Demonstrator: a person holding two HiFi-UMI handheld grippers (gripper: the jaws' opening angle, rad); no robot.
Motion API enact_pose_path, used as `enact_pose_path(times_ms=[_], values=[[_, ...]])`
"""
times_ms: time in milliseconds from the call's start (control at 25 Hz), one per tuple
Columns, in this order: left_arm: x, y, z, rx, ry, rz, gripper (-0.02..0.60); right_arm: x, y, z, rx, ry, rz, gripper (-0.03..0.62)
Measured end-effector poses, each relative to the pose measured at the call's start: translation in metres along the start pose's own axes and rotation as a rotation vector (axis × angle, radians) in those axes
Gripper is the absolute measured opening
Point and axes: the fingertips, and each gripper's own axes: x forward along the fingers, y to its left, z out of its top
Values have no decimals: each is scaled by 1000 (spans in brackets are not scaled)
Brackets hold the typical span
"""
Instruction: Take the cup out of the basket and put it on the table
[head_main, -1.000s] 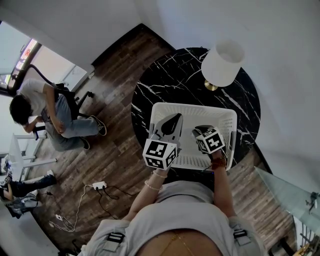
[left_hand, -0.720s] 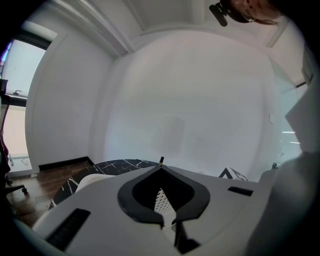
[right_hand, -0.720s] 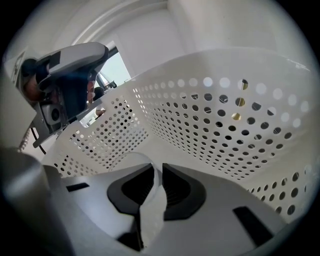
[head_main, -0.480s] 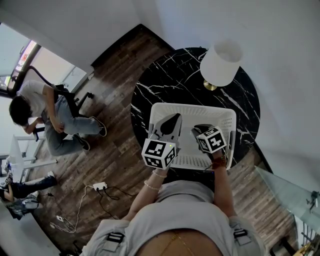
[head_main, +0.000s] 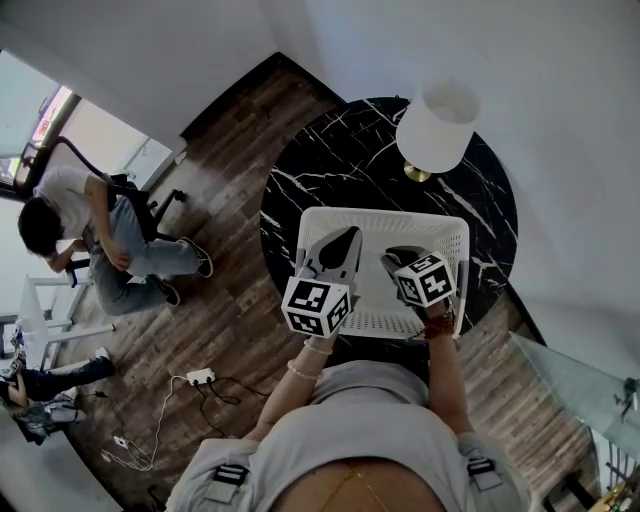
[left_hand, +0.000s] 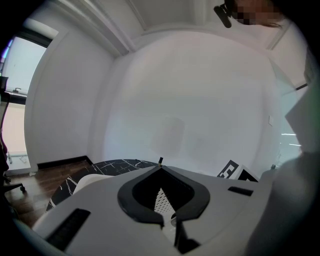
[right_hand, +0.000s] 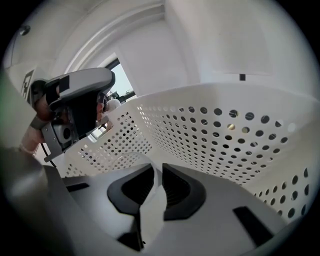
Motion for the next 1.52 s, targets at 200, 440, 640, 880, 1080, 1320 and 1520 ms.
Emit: enact_pose_path(times_ms=[200,440,640,880,1080,1320,1520], values=[[-2,-2,1,4,-1,-5,6,-7,3,7,9,-34,7,57],[-5,-2,2,10,-1,-5,6,-17,9,16,11,-64,6,57],[-7,-4,2,12,-4,-7,6,-29,14,26,12,-108,5,57],[-10,-7,3,18,-8,-12,6,-44,18,36,10,-156,-2,57],[-12,-10,4,23,-9,-19,6,-52,21,44,1,-179,-16,57],[-14,-12,4,33,-9,-27,6,-64,25,51,11,-224,-21,57],[-18,-13,4,39,-8,-30,6,-72,29,55,17,-256,-33,57]])
